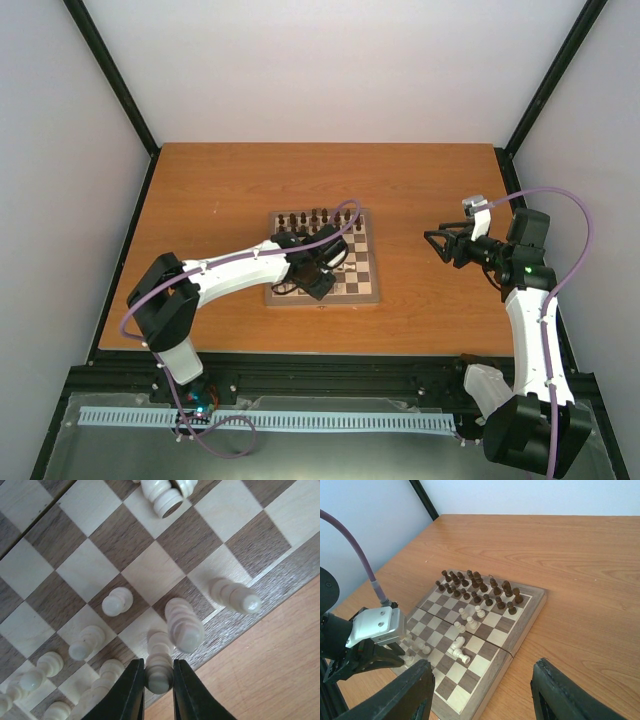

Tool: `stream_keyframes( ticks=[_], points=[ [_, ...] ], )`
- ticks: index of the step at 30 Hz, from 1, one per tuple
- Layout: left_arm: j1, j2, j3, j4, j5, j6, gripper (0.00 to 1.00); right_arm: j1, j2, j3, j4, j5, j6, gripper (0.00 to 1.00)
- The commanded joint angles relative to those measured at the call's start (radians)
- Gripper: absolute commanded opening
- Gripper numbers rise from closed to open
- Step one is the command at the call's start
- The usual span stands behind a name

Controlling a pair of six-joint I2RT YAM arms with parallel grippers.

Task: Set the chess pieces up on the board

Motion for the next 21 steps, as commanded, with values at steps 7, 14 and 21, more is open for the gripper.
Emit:
stream_keyframes(
  ticks=[7, 14, 21],
  points=[
    [-0.009, -0.029, 0.0, -0.043, -0.072, -0.024, 0.13, -0.006, 0.003, 0.022, -0.001, -0.015, -0.012, 0.54],
    [-0.007, -0.001, 0.023, -0.021, -0.06, -0.022, 0.13, -0.006, -0.001, 0.022, 0.0, -0.012, -0.012, 0.54],
    [-0.004, 0.001, 0.022, 0.007, -0.036, -0.026, 0.13, -0.007, 0.001, 0.022, -0.001, -0.013, -0.012, 0.54]
  ],
)
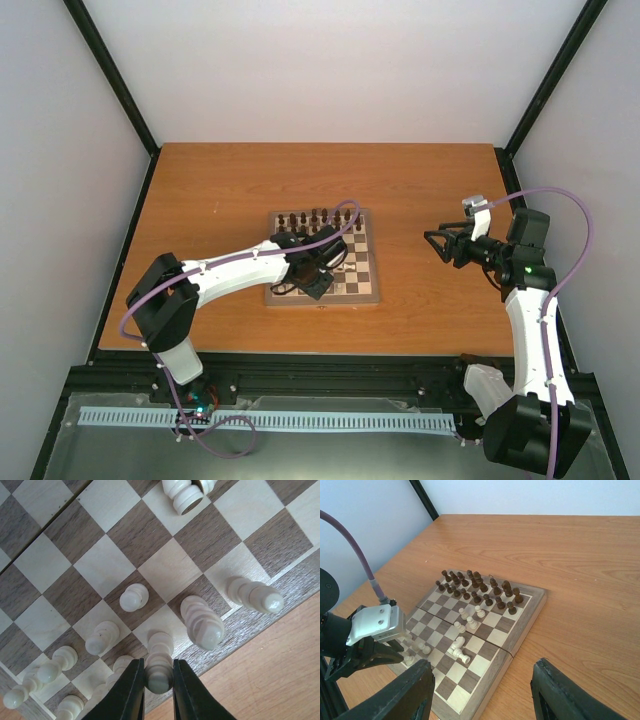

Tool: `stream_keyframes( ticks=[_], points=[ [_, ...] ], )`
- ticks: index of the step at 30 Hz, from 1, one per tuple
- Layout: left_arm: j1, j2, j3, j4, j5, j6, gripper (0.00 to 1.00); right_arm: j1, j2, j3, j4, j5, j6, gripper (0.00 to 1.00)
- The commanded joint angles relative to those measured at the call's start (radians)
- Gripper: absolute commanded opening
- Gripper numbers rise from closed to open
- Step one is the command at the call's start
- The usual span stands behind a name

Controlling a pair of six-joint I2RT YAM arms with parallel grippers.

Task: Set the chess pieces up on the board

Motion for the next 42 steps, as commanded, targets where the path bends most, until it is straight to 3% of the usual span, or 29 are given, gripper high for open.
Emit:
stream_keyframes(
  ticks=[1, 15, 22, 28, 33, 34, 35, 37, 38, 42],
  points=[
    [-0.004, 0.006, 0.025, 0.039, 0.022, -0.015, 0.13, -0.006, 0.002, 0.022, -0.002, -0.013, -0.012, 0.54],
    [-0.001, 0.019, 0.026, 0.017, -0.015, -0.03, 0.15, -0.006, -0.001, 0.023, -0.005, -0.014, -0.014, 0.54],
    [-0.001, -0.019, 0.055, -0.023, -0.019, -0.043, 0.25, -0.007, -0.003, 0.023, -0.004, -0.014, -0.014, 0.55],
    [-0.001, -0.094, 0.183, -0.146, -0.037, -0.034, 0.35, -0.007, 0.01, 0.034, -0.016, -0.015, -0.028, 0.57],
    [0.0, -0.185, 0.364, -0.237, -0.16, 0.017, 0.42, -0.005, 0.038, 0.072, -0.068, -0.044, -0.128, 0.57],
    [0.0, -0.225, 0.388, -0.222, -0.186, 0.029, 0.46, 0.0, 0.061, 0.096, -0.085, -0.055, -0.15, 0.56],
    [-0.001, -0.265, 0.392, -0.184, -0.211, 0.038, 0.57, 0.012, 0.084, 0.116, -0.099, -0.053, -0.168, 0.56],
    [-0.001, -0.356, 0.336, -0.028, -0.275, 0.047, 0.92, 0.065, 0.133, 0.164, -0.12, -0.016, -0.19, 0.54],
    [-0.001, -0.407, 0.276, 0.062, -0.327, 0.038, 0.99, 0.105, 0.16, 0.189, -0.127, 0.014, -0.198, 0.53],
    [0.009, -0.494, 0.091, 0.268, -0.4, -0.007, 1.0, 0.311, 0.265, 0.286, -0.154, 0.204, -0.249, 0.51]
  ],
)
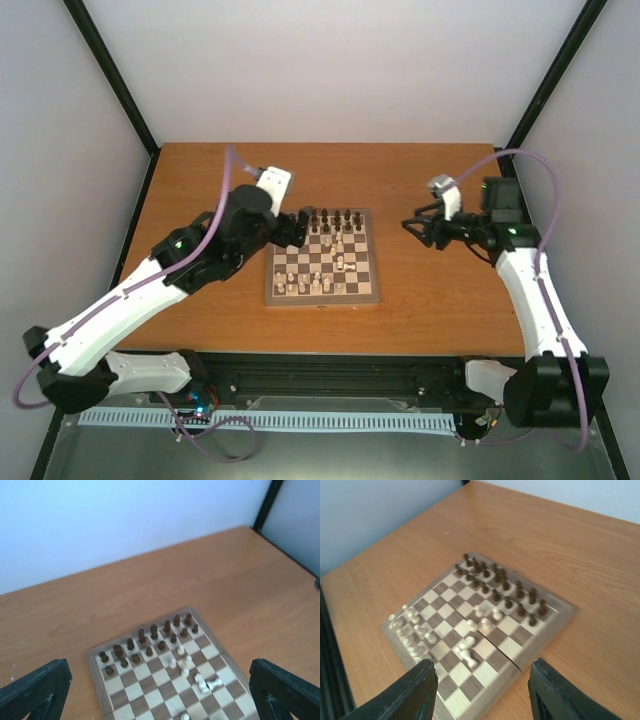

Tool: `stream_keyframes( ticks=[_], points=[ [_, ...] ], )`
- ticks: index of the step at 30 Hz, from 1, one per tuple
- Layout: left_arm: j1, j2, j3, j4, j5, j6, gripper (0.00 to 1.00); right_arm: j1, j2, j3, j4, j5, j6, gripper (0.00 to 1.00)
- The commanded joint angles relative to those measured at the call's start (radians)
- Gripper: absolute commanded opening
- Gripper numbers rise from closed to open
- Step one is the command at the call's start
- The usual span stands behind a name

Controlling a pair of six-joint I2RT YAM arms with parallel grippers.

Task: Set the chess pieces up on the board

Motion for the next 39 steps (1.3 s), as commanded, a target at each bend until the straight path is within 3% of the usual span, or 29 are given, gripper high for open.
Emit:
stream_keyframes(
  ticks=[1, 5, 9, 14, 16, 25, 39],
  points=[
    [0.013, -0.015, -0.132, 0.19, -0.12, -0.024, 1.0, 0.203, 0.103, 0.108, -0.055, 0.197, -0.095, 0.51],
    [0.028, -0.004, -0.173, 0.188, -0.15, 0.035, 1.0, 0.35, 0.247, 0.171, -0.068, 0.344, -0.142, 0.47],
    [0.077, -0.091, -0.293, 0.255, -0.081, 0.001, 1.0, 0.422, 0.395, 0.163, -0.034, 0.366, -0.149, 0.42],
    [0.106, -0.084, -0.329, 0.284, -0.237, -0.111, 1.0, 0.509, 0.532, 0.144, 0.012, 0.463, -0.202, 0.39],
    [0.121, -0.056, -0.292, 0.232, -0.215, -0.118, 1.0, 0.525, 0.566, 0.15, 0.011, 0.484, -0.211, 0.38],
    [0.128, -0.077, -0.26, 0.209, -0.151, 0.004, 1.0, 0.562, 0.614, 0.125, 0.018, 0.493, -0.278, 0.35],
    [0.128, -0.078, -0.26, 0.203, -0.1, 0.036, 1.0, 0.62, 0.654, 0.124, 0.024, 0.56, -0.329, 0.28]
  ],
)
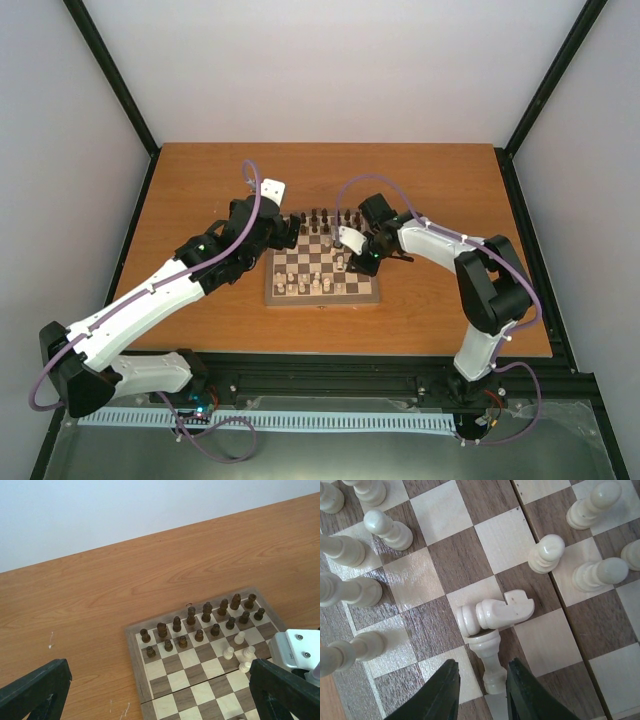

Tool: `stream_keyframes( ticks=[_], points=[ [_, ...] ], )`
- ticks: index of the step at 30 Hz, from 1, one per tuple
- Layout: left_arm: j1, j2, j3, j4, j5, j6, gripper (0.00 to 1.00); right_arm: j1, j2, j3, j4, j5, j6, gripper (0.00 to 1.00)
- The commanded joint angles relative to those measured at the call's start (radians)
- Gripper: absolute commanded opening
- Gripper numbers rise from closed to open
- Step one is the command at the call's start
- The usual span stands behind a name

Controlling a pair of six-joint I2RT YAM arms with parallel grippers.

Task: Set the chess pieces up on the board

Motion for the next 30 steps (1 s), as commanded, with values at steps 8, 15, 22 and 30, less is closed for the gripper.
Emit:
stream_keyframes(
  ticks=[8, 15, 22, 30],
  points=[
    [0.005, -0.022, 0.035, -0.005, 0.018, 0.032, 1.0, 0.02, 0.016, -0.046, 0.003, 0.058, -0.064, 0.25],
    [0.005, -0.02, 0.033, -0.006, 0.026, 0.034, 1.0, 0.026, 0.004, -0.065, 0.012, 0.077, -0.073, 0.19],
    [0.005, -0.022, 0.033, -0.006, 0.036, 0.035, 1.0, 0.043, 0.001, -0.015, -0.059, 0.141, -0.099, 0.1],
    [0.005, -0.028, 0.035, -0.008, 0.048, 0.035, 1.0, 0.059, 0.025, 0.162, -0.342, 0.341, -0.25, 0.08]
  ],
)
